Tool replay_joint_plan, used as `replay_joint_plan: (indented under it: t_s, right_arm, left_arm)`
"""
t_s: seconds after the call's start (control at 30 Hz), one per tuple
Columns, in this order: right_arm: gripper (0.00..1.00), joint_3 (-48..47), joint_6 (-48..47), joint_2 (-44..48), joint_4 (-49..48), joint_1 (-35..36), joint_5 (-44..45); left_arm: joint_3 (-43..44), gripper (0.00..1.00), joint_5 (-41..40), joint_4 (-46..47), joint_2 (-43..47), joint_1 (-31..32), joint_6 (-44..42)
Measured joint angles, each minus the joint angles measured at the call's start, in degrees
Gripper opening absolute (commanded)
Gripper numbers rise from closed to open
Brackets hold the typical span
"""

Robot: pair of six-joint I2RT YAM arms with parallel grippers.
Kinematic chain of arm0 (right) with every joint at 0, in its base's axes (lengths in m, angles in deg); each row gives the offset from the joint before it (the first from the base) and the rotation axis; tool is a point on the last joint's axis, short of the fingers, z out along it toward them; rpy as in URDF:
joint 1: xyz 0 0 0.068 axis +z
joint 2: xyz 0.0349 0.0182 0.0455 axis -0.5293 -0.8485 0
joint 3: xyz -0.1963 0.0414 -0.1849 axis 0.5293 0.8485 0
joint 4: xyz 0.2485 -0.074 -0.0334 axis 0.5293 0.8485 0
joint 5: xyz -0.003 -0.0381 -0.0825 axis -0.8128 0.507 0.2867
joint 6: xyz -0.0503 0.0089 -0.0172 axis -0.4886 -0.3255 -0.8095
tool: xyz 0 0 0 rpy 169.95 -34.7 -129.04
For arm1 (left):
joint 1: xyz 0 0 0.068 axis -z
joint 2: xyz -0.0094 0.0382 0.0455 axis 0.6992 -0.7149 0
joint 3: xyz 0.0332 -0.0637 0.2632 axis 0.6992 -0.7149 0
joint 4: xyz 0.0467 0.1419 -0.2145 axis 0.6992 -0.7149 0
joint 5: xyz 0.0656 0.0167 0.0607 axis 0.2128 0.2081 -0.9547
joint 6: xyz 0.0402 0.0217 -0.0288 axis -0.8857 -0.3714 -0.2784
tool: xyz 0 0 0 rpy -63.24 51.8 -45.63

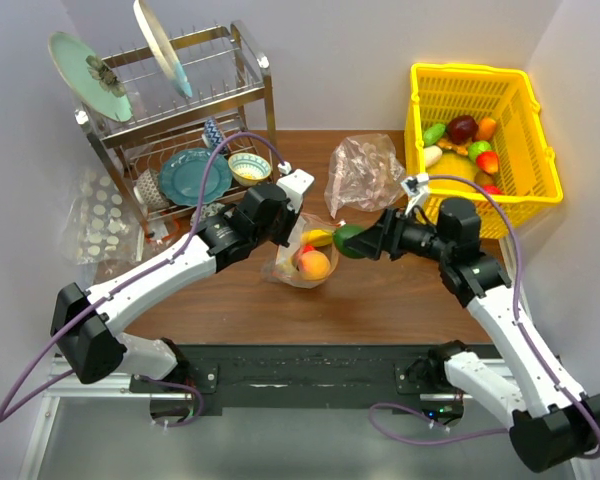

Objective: Place the food in the zip-top bag and seal the zipper
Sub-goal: Place the fake fruit in the zipper food storage bag.

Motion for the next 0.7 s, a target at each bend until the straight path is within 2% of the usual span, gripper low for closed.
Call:
replay_joint_plan:
  t_s: [0.23,0.33,0.63,0.7]
  right_arm:
    - [0.55,-1.1,-0.9,-7.3,-2.6,13.0,2.0]
    - [0.56,-1.9,-1.4,-10.6,-2.6,16.5,3.5]
    - [0.60,-5.4,-3.6,-15.0,-2.7,18.5,14.1]
    - [0.66,-6.2,-4.3,-15.4,-2.5,18.5,16.8]
  left_arm:
    - [0.0,0.00,-0.2,0.0,0.0,0.0,0.0]
    - [0.0,0.00,-0.2,0.0,0.0,0.0,0.0]
    - [0.0,0.00,1.4,0.0,0.0,0.0,0.0]
    - [0.0,0.00,3.1,0.2,0.2,0.0,0.1]
